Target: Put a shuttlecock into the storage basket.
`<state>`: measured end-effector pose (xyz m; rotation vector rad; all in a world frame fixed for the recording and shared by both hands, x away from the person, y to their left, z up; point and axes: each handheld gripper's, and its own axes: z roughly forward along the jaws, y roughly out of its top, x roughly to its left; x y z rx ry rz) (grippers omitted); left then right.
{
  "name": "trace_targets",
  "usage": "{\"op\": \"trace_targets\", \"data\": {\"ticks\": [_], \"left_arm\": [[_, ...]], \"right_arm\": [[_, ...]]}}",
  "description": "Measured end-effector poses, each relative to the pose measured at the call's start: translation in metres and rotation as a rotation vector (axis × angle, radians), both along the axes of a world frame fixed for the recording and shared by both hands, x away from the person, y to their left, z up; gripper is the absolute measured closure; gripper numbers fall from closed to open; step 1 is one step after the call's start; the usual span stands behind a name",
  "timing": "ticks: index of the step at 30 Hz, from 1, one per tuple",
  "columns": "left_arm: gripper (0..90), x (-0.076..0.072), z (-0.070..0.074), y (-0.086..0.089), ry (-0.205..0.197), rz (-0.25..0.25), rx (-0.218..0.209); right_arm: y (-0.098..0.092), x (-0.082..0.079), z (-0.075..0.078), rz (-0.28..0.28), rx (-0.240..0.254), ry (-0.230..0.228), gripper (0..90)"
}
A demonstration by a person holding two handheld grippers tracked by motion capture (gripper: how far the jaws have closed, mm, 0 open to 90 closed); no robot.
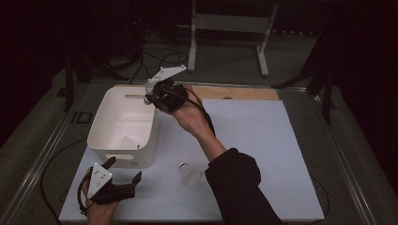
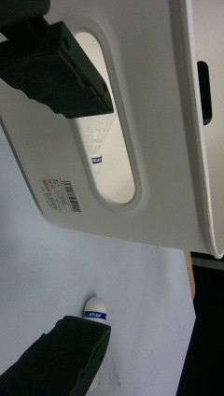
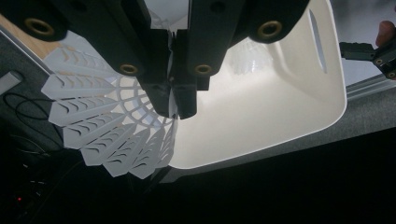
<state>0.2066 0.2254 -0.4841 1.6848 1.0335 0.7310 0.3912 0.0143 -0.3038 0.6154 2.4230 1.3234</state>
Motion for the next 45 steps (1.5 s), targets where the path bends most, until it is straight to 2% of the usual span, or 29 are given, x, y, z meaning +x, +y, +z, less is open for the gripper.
{"op": "trace_targets", "data": {"ticks": [22,34,45], "left_arm": [[0.0,0.0,0.0,0.0,0.001,-0.001,0.002],[0.0,0.0,0.0,0.0,0.0,0.001,-0.001],[0.0,0.0,0.0,0.0,-0.001,0.0,-0.003]], "right_arm": [[0.01,-0.006,-0.001,0.035,0.005,0.001,88.6],[0.019,-0.009,-0.002,0.058,-0.009,-0.003,88.6],[0.029,-0.006,-0.006,0.052,-0.009,0.012,88.6]]}}
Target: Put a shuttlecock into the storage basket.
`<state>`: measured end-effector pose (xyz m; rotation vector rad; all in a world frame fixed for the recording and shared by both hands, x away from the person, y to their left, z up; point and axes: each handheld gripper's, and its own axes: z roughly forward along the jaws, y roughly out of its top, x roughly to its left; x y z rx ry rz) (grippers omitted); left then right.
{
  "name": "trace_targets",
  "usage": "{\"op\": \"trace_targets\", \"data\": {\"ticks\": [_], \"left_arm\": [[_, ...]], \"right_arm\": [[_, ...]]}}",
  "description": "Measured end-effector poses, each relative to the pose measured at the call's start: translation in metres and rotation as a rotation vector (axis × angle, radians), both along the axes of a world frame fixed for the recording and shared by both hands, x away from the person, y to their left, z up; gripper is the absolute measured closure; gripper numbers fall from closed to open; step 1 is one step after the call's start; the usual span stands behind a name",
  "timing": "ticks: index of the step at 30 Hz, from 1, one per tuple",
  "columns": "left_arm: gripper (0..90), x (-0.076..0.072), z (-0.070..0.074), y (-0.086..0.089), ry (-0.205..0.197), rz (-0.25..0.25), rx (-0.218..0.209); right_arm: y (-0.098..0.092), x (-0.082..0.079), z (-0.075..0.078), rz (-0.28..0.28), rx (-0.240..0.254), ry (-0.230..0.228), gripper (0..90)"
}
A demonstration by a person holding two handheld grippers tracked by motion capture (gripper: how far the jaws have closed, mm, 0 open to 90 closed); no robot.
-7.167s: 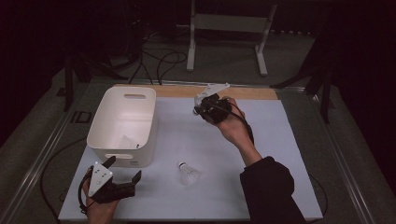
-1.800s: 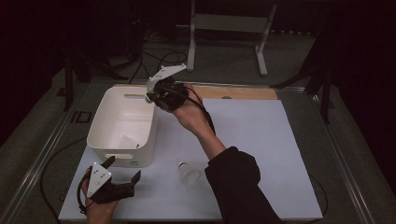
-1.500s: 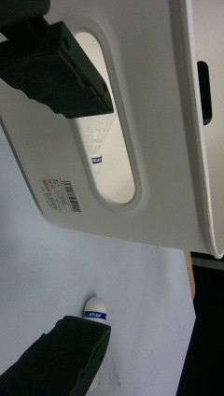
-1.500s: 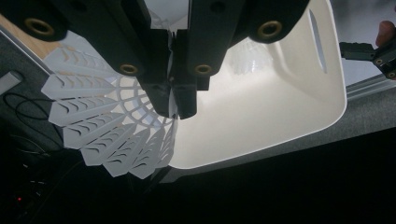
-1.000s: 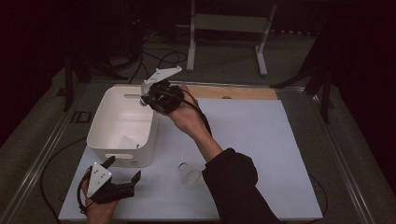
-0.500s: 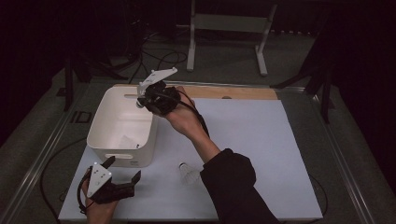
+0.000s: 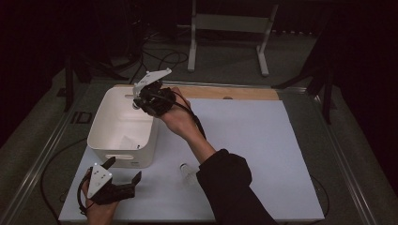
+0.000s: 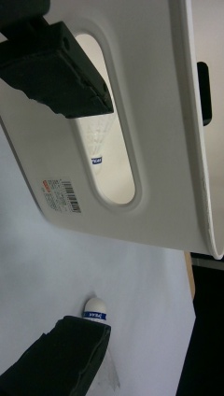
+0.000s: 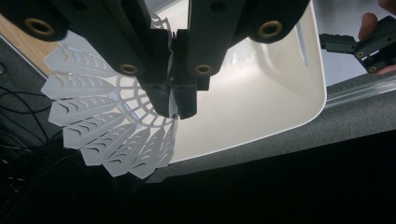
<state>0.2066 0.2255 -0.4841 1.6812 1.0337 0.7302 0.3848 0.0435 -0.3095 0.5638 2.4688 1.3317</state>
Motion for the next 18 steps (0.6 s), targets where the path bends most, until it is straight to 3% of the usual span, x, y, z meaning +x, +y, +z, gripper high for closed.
{"op": "trace_targets", "data": {"ticks": [3,4,6,10,14,18], "left_arm": [[0.0,0.0,0.0,0.0,-0.001,0.0,0.0],[0.0,0.0,0.0,0.0,-0.001,0.0,0.002],[0.0,0.0,0.0,0.001,0.0,0.001,0.004],[0.0,0.0,0.0,0.001,0.0,0.002,0.004],[0.0,0.0,0.0,0.0,0.0,0.0,0.004],[0.0,0.0,0.0,0.0,0.001,0.0,0.005]], "right_arm": [[0.003,0.0,-0.001,0.003,0.006,0.003,87.4],[0.004,0.0,-0.002,0.009,0.011,0.006,81.7],[0.005,0.001,-0.001,0.024,0.041,0.017,53.7],[0.001,0.004,0.001,-0.01,0.051,0.049,25.0],[-0.008,0.006,0.002,-0.047,0.045,0.042,15.0],[-0.015,0.006,0.001,-0.054,0.043,0.039,12.2]]}}
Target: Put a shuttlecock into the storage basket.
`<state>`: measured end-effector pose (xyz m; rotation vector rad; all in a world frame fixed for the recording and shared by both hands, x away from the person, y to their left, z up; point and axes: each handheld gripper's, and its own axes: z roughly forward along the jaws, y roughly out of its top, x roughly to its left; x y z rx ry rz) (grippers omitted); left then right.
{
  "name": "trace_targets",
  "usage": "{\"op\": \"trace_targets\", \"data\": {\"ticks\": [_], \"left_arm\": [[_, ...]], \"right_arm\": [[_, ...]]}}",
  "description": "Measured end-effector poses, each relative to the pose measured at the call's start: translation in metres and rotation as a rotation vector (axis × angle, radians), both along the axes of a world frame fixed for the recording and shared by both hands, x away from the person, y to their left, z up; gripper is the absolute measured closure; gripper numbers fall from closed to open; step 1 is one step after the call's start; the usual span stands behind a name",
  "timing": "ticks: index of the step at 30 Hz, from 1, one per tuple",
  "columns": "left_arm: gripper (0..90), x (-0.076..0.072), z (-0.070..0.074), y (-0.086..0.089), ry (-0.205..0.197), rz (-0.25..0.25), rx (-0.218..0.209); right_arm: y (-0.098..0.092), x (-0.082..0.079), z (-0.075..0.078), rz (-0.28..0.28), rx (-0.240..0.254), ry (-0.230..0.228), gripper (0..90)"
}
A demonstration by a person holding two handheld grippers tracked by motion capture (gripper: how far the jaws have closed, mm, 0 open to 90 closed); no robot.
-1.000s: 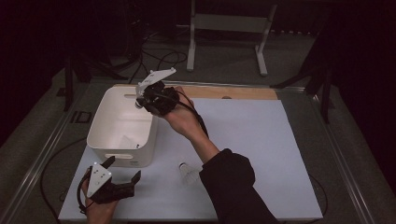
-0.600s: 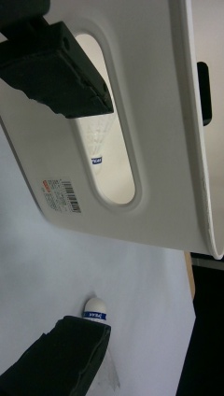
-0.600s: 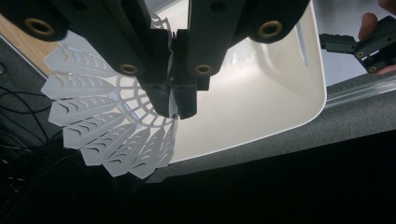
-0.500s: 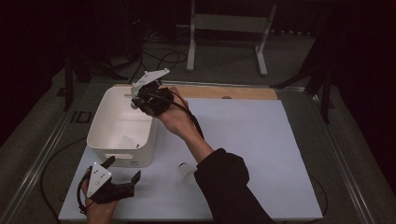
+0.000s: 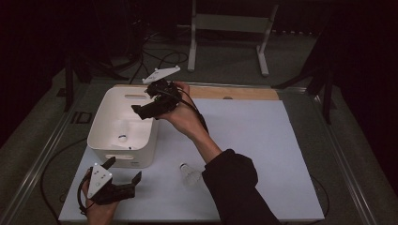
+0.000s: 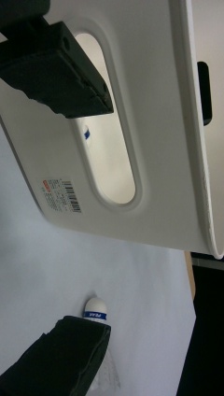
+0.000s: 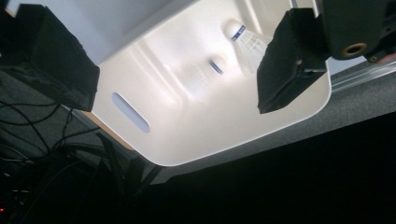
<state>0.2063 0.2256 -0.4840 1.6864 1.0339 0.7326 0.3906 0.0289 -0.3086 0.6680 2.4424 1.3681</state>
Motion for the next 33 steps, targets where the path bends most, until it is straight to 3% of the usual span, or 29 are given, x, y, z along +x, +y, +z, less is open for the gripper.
{"op": "trace_targets", "data": {"ticks": [24,33], "left_arm": [[0.0,0.001,0.0,0.001,0.002,0.001,0.001],[0.0,0.001,0.0,0.001,0.003,0.002,0.001]], "right_arm": [[-0.035,-0.001,-0.012,-0.033,-0.024,-0.004,10.0],[-0.049,-0.001,-0.016,-0.076,-0.036,-0.013,8.9]]}}
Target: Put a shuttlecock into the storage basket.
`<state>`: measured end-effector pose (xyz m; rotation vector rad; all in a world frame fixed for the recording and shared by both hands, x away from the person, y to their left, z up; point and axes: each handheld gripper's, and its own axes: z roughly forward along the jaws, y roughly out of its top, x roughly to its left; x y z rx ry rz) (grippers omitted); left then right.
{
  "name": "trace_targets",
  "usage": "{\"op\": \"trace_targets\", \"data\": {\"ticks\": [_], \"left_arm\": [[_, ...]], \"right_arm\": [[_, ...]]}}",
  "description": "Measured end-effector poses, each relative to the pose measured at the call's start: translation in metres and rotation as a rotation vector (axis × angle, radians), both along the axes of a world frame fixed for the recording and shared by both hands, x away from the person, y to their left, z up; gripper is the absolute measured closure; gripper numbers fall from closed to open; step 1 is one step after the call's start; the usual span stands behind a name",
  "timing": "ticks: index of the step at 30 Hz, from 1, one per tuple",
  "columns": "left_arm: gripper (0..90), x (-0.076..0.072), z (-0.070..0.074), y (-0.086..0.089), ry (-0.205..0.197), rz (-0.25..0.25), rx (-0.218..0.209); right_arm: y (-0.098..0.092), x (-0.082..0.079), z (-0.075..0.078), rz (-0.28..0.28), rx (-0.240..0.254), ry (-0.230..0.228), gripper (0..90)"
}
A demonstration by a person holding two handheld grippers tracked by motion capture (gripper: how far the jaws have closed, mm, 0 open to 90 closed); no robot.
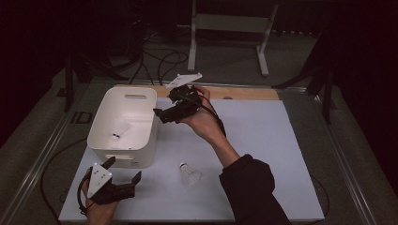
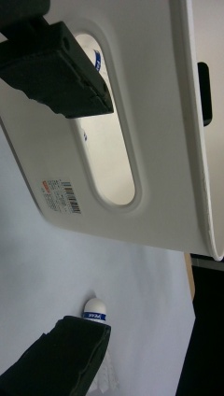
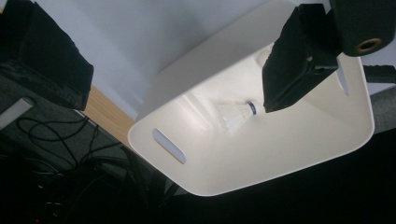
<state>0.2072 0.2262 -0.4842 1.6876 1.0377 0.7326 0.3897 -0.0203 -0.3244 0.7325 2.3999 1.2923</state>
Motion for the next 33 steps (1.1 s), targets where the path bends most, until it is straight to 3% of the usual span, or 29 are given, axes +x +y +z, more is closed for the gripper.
{"op": "trace_targets", "data": {"ticks": [10,33], "left_arm": [[0.0,0.0,0.0,0.0,-0.001,0.0,0.001],[0.0,0.0,0.0,0.0,-0.004,0.005,-0.004]], "right_arm": [[-0.012,-0.005,-0.002,-0.009,-0.005,-0.02,8.9],[-0.037,-0.009,-0.015,-0.05,-0.003,-0.013,8.9]]}}
